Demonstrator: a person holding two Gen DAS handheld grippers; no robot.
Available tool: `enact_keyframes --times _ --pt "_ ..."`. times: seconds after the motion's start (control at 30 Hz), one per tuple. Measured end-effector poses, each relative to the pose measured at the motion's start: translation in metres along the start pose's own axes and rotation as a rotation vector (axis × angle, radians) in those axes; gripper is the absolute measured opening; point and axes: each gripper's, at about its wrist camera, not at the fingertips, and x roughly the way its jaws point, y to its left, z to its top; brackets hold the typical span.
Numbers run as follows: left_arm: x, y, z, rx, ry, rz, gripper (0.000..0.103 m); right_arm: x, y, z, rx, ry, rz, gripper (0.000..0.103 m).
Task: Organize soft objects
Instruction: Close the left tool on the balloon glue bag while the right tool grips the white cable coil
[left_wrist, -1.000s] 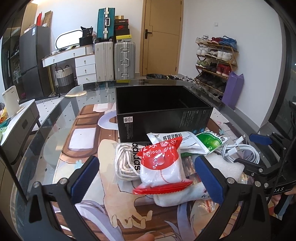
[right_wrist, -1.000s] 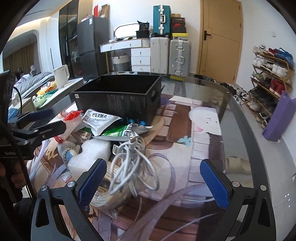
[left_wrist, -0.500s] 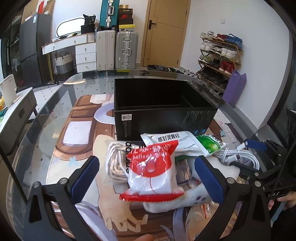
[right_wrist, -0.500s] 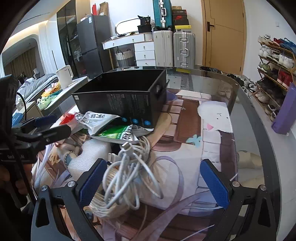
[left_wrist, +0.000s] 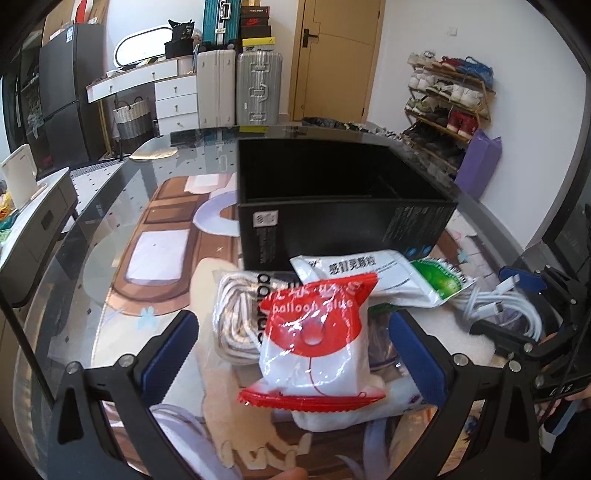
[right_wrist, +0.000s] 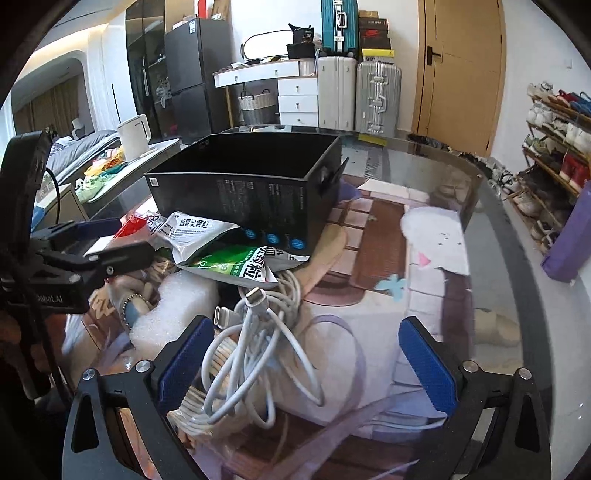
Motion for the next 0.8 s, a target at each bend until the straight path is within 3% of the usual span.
enact_keyframes --times 0.07,0.17,0.6,0.73,0.8 --pt "0.001 0.002 -0.002 0.003 0.011 0.005 0.103 0.002 -0.002 0.000 0.023 0.011 0.026 0.083" --pt "0.000 0.004 -0.004 0.002 0.018 0.007 0.103 0.009 -0.004 -0.001 0.055 0.039 0.060 0.073" --pt "-0.002 0.003 -0.005 0.025 0.024 -0.022 0.090 0.012 0.001 -0.003 0.082 0.033 0.118 0.065" --pt "-0.004 0.004 -0.005 0.028 0.025 -0.020 0.074 0.010 0.001 -0.004 0.086 0.031 0.123 0.046" --pt "-0.006 0.004 -0.005 0.031 0.022 -0.025 0.065 0.009 0.000 -0.004 0.088 0.030 0.128 0.044"
